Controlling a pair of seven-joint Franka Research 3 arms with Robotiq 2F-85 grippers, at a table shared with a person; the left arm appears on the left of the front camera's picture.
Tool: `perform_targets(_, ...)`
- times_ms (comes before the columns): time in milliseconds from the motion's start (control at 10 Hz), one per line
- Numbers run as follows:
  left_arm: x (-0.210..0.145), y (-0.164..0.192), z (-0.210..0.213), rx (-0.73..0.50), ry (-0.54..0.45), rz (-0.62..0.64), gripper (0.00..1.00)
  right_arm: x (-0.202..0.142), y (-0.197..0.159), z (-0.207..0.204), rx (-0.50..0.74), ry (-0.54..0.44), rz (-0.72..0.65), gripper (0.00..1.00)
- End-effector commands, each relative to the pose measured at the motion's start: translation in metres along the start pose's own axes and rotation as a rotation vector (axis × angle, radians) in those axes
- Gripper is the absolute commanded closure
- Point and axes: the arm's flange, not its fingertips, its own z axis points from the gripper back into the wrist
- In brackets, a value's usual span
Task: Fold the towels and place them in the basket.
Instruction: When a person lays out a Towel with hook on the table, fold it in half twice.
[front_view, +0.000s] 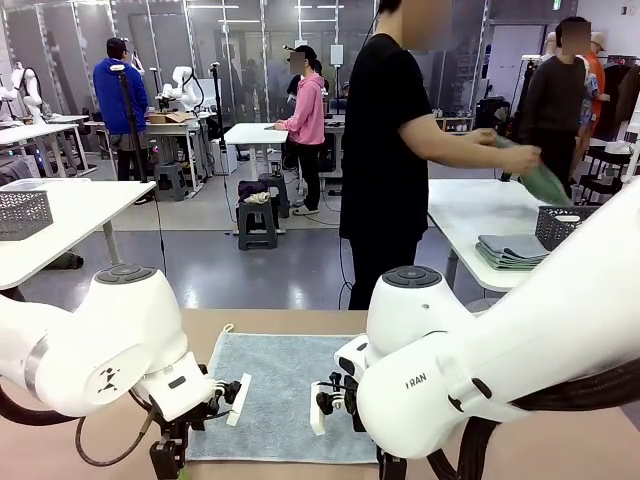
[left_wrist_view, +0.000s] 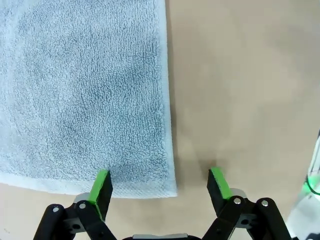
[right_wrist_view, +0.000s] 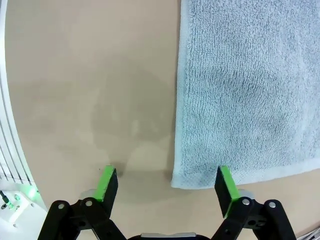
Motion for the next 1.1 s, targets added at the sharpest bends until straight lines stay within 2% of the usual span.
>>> perform_targets(0, -0.001, 0.006, -0.002, 0.007, -0.023, -0.019, 0.19, 0.004, -0.003, -0.005, -0.022, 0.015, -0.011, 0.20)
perform_targets(400, -0.001, 0.007, 0.002, 0.016, -0.025, -0.012, 0.19, 0.004, -0.005, -0.001, -0.040, 0.018, -0.029, 0.20)
perform_targets(500, -0.001, 0.008, 0.004, 0.020, -0.021, -0.015, 0.38, 0.004, -0.006, 0.000, -0.046, 0.017, -0.028, 0.38)
perform_targets(600, -0.002, 0.009, 0.006, 0.018, -0.022, -0.013, 0.38, 0.005, -0.007, 0.002, -0.047, 0.016, -0.031, 0.40)
perform_targets(700, -0.002, 0.009, 0.007, 0.020, -0.017, -0.013, 0.58, 0.006, -0.008, 0.002, -0.051, 0.017, -0.029, 0.58)
perform_targets(800, -0.003, 0.009, 0.008, 0.022, -0.017, -0.014, 0.44, 0.006, -0.007, 0.003, -0.058, 0.017, -0.026, 0.60)
perform_targets(900, -0.004, 0.010, 0.009, 0.023, -0.017, -0.014, 0.78, 0.008, -0.007, 0.003, -0.058, 0.020, -0.022, 0.78)
perform_targets(1000, -0.005, 0.010, 0.010, 0.020, -0.016, -0.014, 0.63, 0.008, -0.007, 0.003, -0.056, 0.024, -0.020, 0.79)
